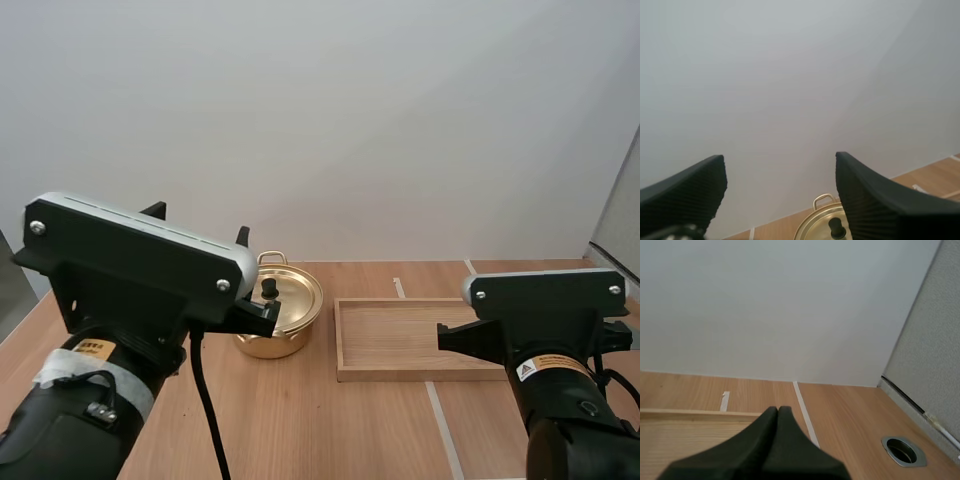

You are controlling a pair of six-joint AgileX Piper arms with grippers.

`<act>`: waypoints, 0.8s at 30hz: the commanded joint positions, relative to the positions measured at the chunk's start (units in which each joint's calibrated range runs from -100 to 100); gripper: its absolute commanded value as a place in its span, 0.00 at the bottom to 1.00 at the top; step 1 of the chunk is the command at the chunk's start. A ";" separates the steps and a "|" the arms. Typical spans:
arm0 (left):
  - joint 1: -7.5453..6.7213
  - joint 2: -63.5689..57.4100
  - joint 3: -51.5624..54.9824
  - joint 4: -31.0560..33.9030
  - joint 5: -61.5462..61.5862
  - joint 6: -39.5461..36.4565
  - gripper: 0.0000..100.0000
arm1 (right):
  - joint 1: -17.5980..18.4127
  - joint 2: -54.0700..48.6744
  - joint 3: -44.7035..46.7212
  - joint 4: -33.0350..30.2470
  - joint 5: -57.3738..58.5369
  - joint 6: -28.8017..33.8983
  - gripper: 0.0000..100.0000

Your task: Open the pot, put the pineapple inside, and close it

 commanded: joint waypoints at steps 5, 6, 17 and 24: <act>-0.33 -0.24 5.81 9.07 0.08 -9.71 1.00 | -0.07 -0.89 0.34 10.84 -1.62 5.83 0.00; -0.33 -0.24 6.70 10.59 -0.12 -10.28 1.00 | -0.03 -0.89 0.34 10.84 -0.50 5.83 0.00; -0.33 -0.24 13.63 15.04 -9.49 -18.90 1.00 | -0.02 -0.89 0.34 7.04 15.36 5.43 0.00; -0.33 -0.24 13.63 15.04 -7.11 -21.06 1.00 | -0.02 -0.89 0.34 7.04 15.36 5.43 0.00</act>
